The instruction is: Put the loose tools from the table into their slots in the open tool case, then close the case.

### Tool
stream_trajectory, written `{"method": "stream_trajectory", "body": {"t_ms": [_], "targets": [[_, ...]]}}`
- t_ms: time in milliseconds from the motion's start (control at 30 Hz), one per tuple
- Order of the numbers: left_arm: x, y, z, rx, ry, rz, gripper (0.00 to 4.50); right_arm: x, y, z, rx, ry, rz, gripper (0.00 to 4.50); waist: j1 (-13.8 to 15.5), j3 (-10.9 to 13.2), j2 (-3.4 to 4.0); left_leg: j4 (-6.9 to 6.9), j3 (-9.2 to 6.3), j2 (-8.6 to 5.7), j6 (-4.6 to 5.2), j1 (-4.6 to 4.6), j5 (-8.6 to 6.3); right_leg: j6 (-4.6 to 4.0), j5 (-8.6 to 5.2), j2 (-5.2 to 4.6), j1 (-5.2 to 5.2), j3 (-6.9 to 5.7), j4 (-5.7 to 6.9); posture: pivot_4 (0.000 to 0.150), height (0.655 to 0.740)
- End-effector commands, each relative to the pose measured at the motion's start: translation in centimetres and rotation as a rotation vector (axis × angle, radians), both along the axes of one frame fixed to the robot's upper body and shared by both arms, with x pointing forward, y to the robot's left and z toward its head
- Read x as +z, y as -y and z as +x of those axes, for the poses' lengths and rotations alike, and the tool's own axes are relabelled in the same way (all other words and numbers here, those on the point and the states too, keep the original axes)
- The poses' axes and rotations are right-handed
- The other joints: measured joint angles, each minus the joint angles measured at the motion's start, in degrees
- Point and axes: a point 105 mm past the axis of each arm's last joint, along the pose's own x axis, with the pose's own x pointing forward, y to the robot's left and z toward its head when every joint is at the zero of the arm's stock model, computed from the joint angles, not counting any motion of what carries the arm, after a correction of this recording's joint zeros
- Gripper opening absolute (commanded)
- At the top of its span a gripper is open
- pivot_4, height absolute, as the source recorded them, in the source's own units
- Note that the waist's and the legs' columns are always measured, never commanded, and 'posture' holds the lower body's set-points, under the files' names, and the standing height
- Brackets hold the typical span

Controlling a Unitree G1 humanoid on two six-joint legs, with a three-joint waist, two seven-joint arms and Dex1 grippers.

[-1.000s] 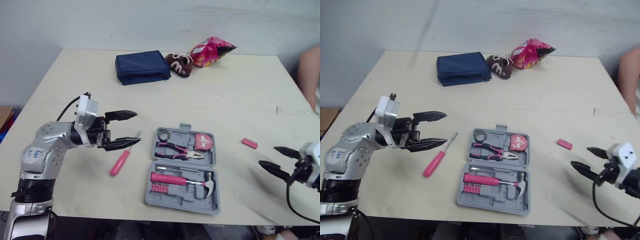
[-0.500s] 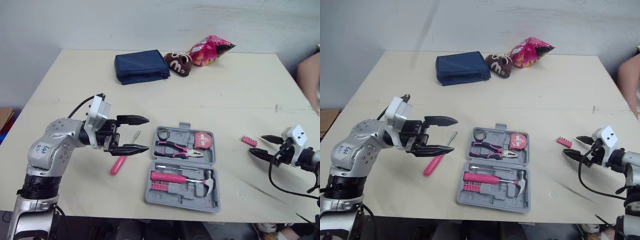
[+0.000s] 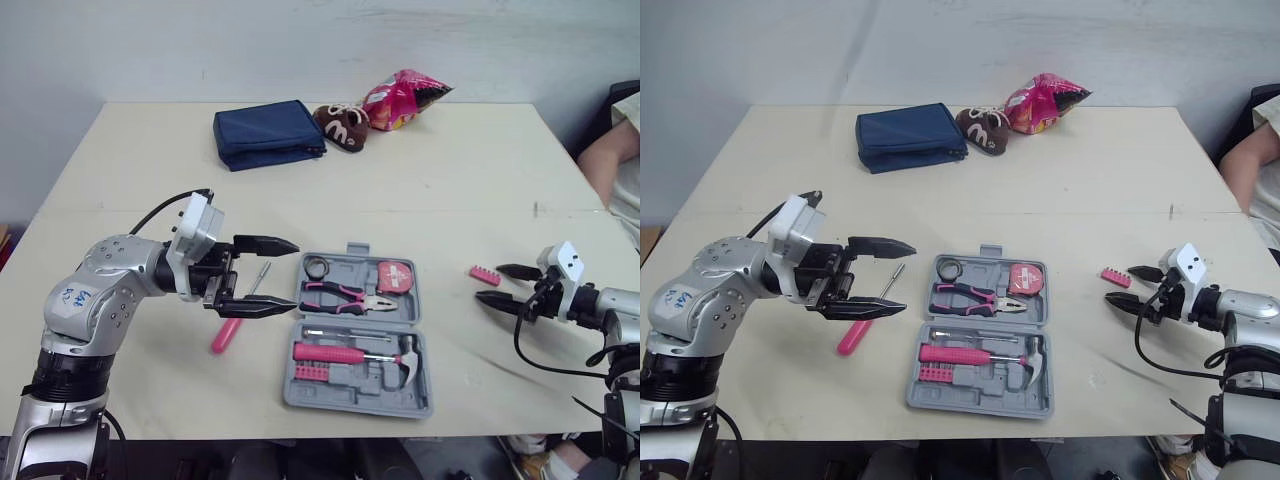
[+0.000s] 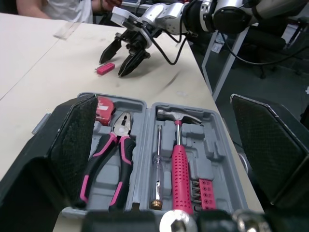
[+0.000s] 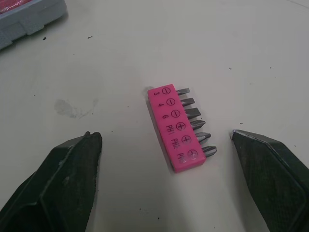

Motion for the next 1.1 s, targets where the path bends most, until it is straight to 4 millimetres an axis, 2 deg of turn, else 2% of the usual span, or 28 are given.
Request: {"method": "stream_trajectory", "body": {"t_ms": [33, 100, 267, 300, 467, 667, 767, 833, 1000, 1100], "targets": [[1.2, 0.0, -0.5, -0.016, 0.051, -0.004, 4.49, -0.7, 0.0, -0.2, 0.003, -0.027, -0.007, 4.26, 0.0, 0.0, -0.05, 0.01, 0.0, 0.0, 0.0, 0.0, 0.0, 0.0, 0.0, 0.0, 0.0, 0.0, 0.0, 0.15, 0.74], [1.2, 0.0, -0.6, -0.018, 0.049, -0.002, 4.5, -0.8, 0.1, -0.3, -0.006, -0.026, -0.005, 3.71, 0.1, 0.1, -0.1, 0.03, 0.0, -0.01, 0.0, -0.01, 0.0, 0.0, 0.0, -0.01, 0.0, 0.0, 0.01, 0.15, 0.74], [1.2, -0.1, -0.7, -0.033, 0.04, 0.015, 4.5, -1.1, 0.1, -0.2, -0.018, -0.007, -0.007, 1.1, 0.1, 0.1, -0.12, 0.02, -0.02, 0.0, -0.01, -0.01, -0.01, 0.0, 0.0, -0.01, 0.0, -0.02, 0.0, 0.15, 0.74], [1.2, -0.1, -0.7, -0.036, 0.04, 0.019, 4.5, -1.1, 0.2, -0.3, -0.025, -0.003, -0.009, 0.76, 0.1, 0.1, -0.12, 0.02, -0.02, 0.0, -0.01, -0.01, 0.0, 0.0, 0.0, -0.01, 0.0, -0.02, 0.0, 0.15, 0.74], [1.2, 0.2, -0.7, -0.056, 0.045, 0.018, 4.5, -0.4, 0.7, -0.6, -0.034, 0.082, -0.024, 0.73, 0.2, 0.1, -0.15, 0.08, -0.03, -0.02, 0.0, 0.0, -0.01, 0.01, 0.0, -0.03, 0.06, -0.02, 0.0, 0.15, 0.74], [1.3, 0.4, -1.0, -0.087, 0.118, 0.003, 4.5, 3.8, -1.3, -1.6, 0.128, 0.275, -0.054, 0.73, 0.5, 0.2, -0.03, 0.06, -0.06, -0.03, 0.01, -0.11, -0.02, 0.02, 0.01, -0.04, 0.0, -0.05, -0.03, 0.15, 0.74], [0.6, 0.1, -1.7, -0.143, 0.134, 0.039, 4.5, 6.3, -4.0, -3.4, 0.247, 0.314, -0.084, 0.73, 0.5, 0.3, 0.05, 0.03, -0.06, -0.01, 0.0, -0.18, -0.03, 0.02, 0.01, -0.02, -0.07, -0.04, 0.01, 0.15, 0.74], [0.1, -0.1, -2.2, -0.182, 0.135, 0.063, 4.5, 7.2, -6.1, -5.1, 0.331, 0.287, -0.089, 0.73, 0.6, 0.4, 0.23, -0.02, -0.08, 0.0, -0.03, -0.18, -0.03, 0.02, 0.01, -0.02, -0.11, -0.04, 0.01, 0.15, 0.74], [-0.7, -0.1, -2.5, -0.213, 0.129, 0.082, 4.5, 7.6, -11.9, -9.9, 0.486, 0.062, -0.067, 0.73, 1.4, 0.4, 0.14, -0.15, -0.14, 0.01, -0.06, -0.17, -0.02, 0.02, 0.01, -0.01, -0.11, -0.06, -0.04, 0.15, 0.74], [-1.2, -0.1, -2.7, -0.221, 0.114, 0.089, 4.5, 8.1, -14.6, -11.4, 0.494, -0.025, -0.044, 0.73, 1.7, 0.5, 0.06, -0.22, -0.13, -0.05, -0.05, -0.19, -0.03, 0.02, 0.01, -0.11, -0.15, -0.05, -0.04, 0.15, 0.74]]}}
